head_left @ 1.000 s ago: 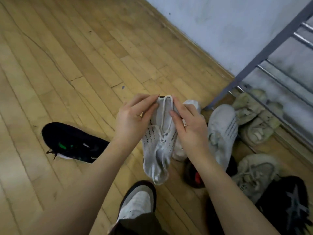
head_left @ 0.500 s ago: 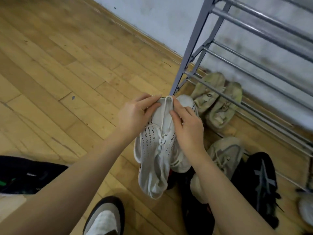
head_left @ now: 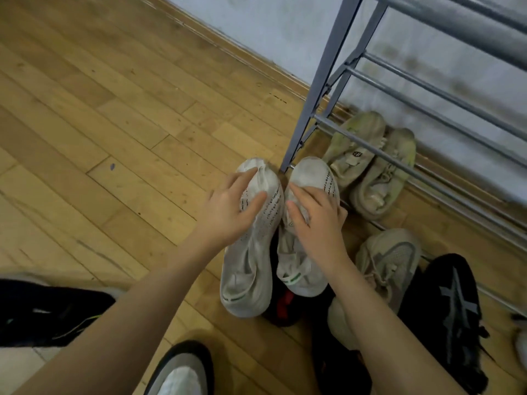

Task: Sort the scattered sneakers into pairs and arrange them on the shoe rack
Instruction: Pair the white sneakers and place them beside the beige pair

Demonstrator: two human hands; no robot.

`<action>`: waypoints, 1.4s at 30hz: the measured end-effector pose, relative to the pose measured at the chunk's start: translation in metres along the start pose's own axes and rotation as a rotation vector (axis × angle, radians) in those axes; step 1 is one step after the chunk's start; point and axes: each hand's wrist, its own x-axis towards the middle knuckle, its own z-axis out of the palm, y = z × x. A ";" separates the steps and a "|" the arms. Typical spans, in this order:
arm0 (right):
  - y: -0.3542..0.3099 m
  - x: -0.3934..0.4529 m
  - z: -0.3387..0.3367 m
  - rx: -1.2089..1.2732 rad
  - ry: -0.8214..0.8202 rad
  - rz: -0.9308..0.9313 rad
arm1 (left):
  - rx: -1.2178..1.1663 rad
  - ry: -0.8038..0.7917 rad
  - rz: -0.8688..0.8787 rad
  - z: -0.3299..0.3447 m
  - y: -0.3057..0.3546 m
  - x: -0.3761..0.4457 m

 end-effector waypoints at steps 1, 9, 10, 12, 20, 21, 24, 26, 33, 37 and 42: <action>0.001 -0.009 -0.001 0.013 0.002 0.014 | 0.019 -0.010 0.015 0.000 0.001 -0.007; 0.022 -0.090 -0.007 0.025 -0.050 0.079 | 0.309 -0.215 0.010 0.015 0.015 -0.070; 0.024 -0.093 -0.009 0.020 -0.080 0.088 | 0.352 -0.222 0.011 0.018 0.016 -0.076; 0.023 -0.098 -0.009 0.006 -0.139 0.082 | 0.392 -0.205 0.015 0.023 0.016 -0.088; 0.017 -0.108 0.005 -0.081 -0.137 0.041 | 0.588 -0.310 -0.063 0.033 0.013 -0.120; 0.019 -0.108 0.006 -0.072 -0.116 0.046 | 0.547 -0.286 -0.050 0.033 0.012 -0.120; 0.026 -0.113 0.003 -0.060 -0.066 -0.006 | 0.380 -0.205 -0.026 0.030 0.009 -0.121; 0.028 -0.116 -0.003 -0.039 -0.041 -0.041 | 0.291 -0.118 -0.002 0.027 0.006 -0.118; 0.031 -0.129 -0.009 -0.248 0.007 -0.081 | 0.476 -0.079 0.108 0.031 0.001 -0.093; 0.036 -0.129 -0.002 -0.397 -0.050 -0.055 | 0.595 -0.113 0.132 0.038 -0.007 -0.097; 0.028 -0.120 0.003 -0.393 -0.027 -0.105 | 0.554 -0.148 0.096 0.037 -0.014 -0.097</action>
